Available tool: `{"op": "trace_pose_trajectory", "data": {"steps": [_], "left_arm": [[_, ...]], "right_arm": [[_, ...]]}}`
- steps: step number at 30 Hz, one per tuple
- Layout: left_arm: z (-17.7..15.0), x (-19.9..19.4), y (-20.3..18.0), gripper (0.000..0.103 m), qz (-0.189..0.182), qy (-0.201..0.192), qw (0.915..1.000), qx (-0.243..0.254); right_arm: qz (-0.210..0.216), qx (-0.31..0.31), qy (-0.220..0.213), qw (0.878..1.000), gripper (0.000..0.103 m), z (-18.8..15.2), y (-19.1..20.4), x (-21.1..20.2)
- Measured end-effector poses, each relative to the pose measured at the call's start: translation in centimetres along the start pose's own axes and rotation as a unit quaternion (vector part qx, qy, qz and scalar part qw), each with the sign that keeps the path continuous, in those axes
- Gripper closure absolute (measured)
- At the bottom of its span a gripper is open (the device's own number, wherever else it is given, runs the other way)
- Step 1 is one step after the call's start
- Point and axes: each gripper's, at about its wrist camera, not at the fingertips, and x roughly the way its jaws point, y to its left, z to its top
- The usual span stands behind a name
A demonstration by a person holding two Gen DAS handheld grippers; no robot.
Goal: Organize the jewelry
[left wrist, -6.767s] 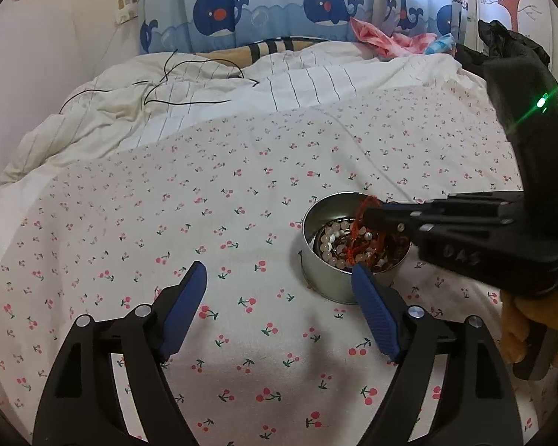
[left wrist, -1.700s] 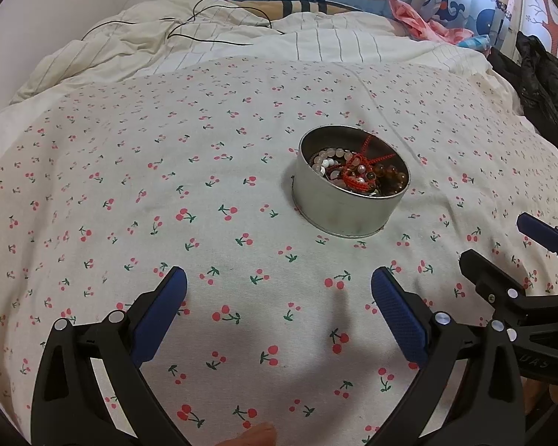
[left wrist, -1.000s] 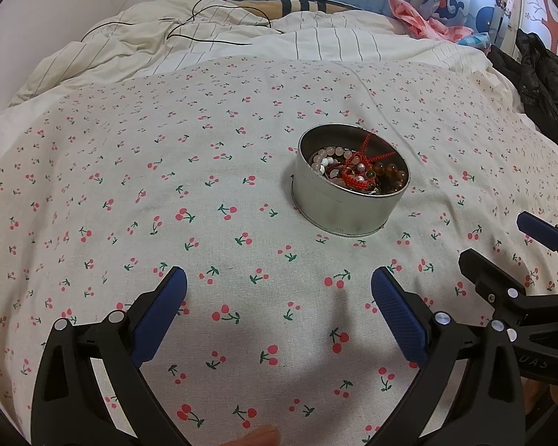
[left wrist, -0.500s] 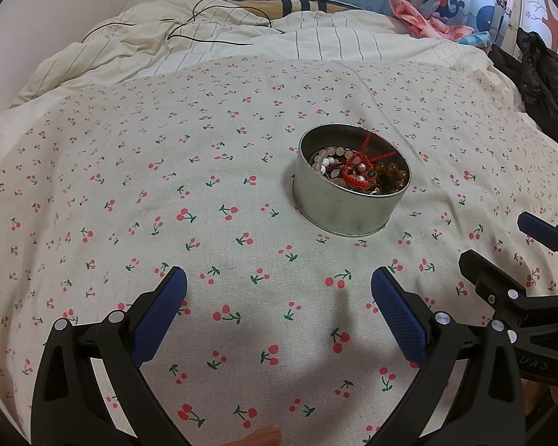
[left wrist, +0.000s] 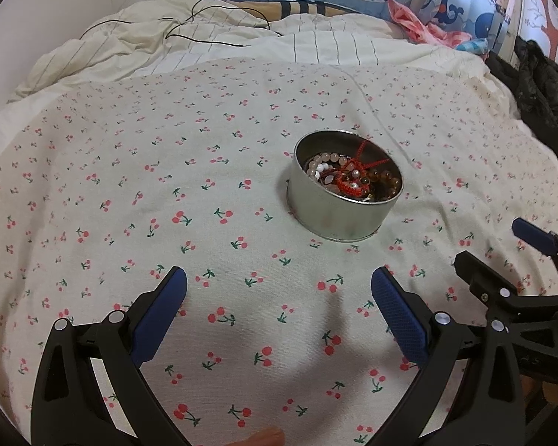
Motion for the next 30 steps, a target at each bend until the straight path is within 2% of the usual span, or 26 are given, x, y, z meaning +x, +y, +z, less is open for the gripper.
{"op": "trace_pose_trajectory", "data": {"steps": [6, 16, 30], "left_arm": [[0.23, -0.02, 0.2, 0.008, -0.004, 0.0, 0.9999, -0.01], [0.14, 0.03, -0.38, 0.007, 0.013, 0.001, 0.9999, 0.008], [0.22, 0.14, -0.44, 0.007, 0.018, 0.006, 0.9998, 0.011]], "right_arm": [[-0.003, -0.001, 0.005, 1.0, 0.008, -0.02, -0.15, 0.1], [-0.003, -0.003, 0.005, 1.0, 0.008, -0.01, -0.15, 0.08], [-0.002, -0.004, 0.005, 1.0, 0.008, 0.08, -0.2, 0.06]]}}
